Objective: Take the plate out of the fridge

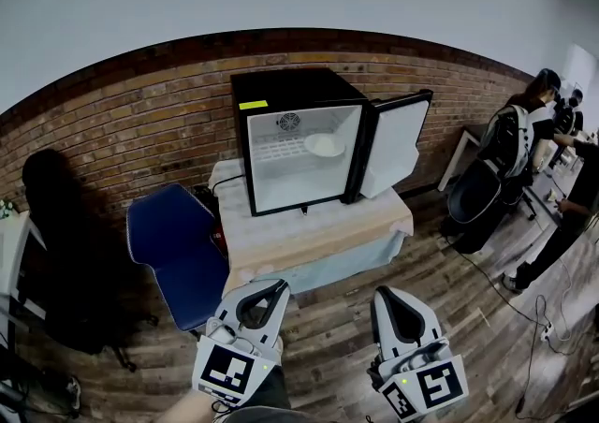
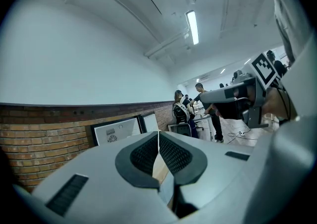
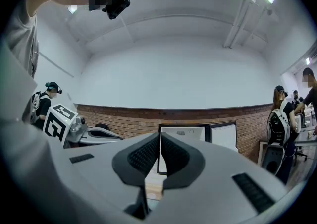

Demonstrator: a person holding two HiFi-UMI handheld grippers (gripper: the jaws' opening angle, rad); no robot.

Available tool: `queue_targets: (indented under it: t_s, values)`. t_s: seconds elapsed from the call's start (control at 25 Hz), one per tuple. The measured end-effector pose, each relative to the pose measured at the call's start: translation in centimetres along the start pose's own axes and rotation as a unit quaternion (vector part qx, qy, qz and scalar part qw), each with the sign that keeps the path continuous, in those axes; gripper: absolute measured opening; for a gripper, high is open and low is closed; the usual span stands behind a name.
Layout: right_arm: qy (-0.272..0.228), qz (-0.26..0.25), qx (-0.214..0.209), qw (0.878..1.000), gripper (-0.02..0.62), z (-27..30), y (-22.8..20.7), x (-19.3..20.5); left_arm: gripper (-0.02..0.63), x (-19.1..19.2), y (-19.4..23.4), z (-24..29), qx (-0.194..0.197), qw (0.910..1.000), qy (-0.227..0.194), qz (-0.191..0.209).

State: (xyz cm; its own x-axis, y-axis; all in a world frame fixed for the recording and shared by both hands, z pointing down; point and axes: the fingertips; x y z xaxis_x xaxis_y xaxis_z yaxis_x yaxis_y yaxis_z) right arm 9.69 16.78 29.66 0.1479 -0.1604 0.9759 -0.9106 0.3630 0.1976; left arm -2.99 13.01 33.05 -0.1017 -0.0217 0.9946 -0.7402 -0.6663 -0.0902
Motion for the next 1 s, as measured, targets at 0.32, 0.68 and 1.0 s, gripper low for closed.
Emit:
queue_targets:
  t_s: [0.32,0.68,1.0]
  values:
    - [0.011,0.003,0.008,1.0,0.031,6.7,-2.9,1.7,0.021,1.0,4.5,5.6,0.009,0.9999,0.008,-0.006]
    - [0.03,0.005,0.006,1.0,0.031,16.3,-5.1,2.8,0.021,1.3,11.0,12.0,0.025,0.9995,0.02,-0.009]
    - [0.039,-0.001,0.02,0.999,0.031,24.2,-7.8,2.9,0.021,0.3,17.2,18.2,0.035,0.9992,0.014,-0.015]
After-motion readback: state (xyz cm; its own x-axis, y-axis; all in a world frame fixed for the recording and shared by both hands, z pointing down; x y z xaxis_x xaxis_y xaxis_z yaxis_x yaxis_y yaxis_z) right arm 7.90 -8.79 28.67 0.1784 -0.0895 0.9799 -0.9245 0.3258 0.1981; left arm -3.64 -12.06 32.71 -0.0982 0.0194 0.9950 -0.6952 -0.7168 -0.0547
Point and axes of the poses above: the fingertips, and each gripper's own axes: z forward along the fingers, y to its left, x out of its underside, and after that the axes turned 9 degrees about -z, right-handed
